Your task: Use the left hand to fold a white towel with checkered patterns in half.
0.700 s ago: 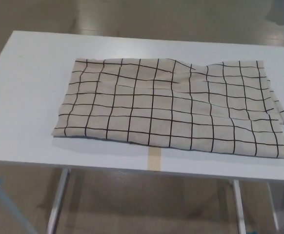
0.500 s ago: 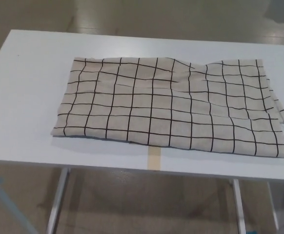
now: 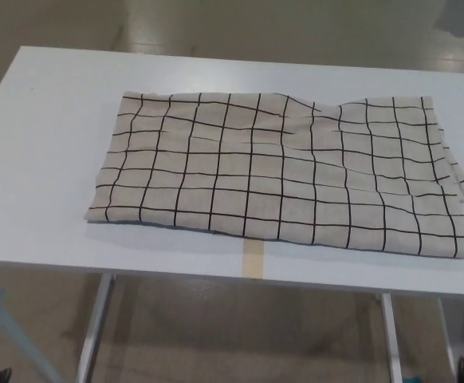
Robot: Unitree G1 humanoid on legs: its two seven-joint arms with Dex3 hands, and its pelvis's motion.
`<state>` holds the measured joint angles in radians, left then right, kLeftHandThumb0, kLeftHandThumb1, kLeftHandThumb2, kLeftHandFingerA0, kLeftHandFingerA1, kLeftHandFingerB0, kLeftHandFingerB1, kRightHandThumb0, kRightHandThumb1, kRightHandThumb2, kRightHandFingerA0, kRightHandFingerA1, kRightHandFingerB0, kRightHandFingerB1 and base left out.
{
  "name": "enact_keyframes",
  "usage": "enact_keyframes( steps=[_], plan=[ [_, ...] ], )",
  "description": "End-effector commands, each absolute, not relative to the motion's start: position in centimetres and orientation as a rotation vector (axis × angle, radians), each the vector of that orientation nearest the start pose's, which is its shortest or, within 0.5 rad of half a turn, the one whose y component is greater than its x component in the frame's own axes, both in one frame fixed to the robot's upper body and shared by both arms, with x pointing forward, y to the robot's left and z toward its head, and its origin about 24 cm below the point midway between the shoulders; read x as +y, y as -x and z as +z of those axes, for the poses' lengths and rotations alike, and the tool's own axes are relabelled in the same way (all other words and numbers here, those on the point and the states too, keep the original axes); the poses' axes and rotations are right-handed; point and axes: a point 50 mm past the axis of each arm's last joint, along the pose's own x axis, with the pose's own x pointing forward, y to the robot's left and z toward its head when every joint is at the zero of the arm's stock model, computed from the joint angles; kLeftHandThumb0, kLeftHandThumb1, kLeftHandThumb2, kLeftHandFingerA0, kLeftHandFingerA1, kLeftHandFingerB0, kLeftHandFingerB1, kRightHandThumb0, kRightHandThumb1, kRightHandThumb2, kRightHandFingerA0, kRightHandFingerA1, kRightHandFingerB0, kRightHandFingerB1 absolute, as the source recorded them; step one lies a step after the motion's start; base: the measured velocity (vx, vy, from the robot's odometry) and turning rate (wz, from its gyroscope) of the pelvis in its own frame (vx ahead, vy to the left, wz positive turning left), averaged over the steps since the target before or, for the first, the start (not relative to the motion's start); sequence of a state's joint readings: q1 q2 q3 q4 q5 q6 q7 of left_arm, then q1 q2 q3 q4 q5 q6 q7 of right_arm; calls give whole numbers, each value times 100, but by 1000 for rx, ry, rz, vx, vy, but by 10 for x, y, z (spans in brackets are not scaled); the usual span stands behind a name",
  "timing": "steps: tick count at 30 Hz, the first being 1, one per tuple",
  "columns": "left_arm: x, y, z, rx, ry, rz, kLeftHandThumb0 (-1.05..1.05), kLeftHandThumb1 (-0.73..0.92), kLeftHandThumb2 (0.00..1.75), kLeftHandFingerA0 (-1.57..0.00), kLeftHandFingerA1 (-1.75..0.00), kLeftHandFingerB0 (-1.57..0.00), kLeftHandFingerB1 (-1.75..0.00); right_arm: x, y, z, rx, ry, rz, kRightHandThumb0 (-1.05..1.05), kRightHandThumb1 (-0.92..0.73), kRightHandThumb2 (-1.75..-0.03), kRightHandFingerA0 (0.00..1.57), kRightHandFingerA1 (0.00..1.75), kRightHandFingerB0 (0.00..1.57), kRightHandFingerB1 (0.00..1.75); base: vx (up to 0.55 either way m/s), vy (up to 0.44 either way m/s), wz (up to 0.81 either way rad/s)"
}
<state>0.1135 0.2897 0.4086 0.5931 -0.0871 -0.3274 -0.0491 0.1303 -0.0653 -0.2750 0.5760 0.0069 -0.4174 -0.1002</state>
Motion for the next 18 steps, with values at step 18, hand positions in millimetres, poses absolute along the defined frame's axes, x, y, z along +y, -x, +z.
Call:
enact_keyframes(
  steps=[18],
  plan=[
    [216, -211, 145, -755, -880, 106, -21, 50, 55, 0, -5, 0, -9, -209, -145, -78, 239, 174, -262, -38, -79, -63, 32, 46, 26, 41, 0, 0, 0]
  ],
)
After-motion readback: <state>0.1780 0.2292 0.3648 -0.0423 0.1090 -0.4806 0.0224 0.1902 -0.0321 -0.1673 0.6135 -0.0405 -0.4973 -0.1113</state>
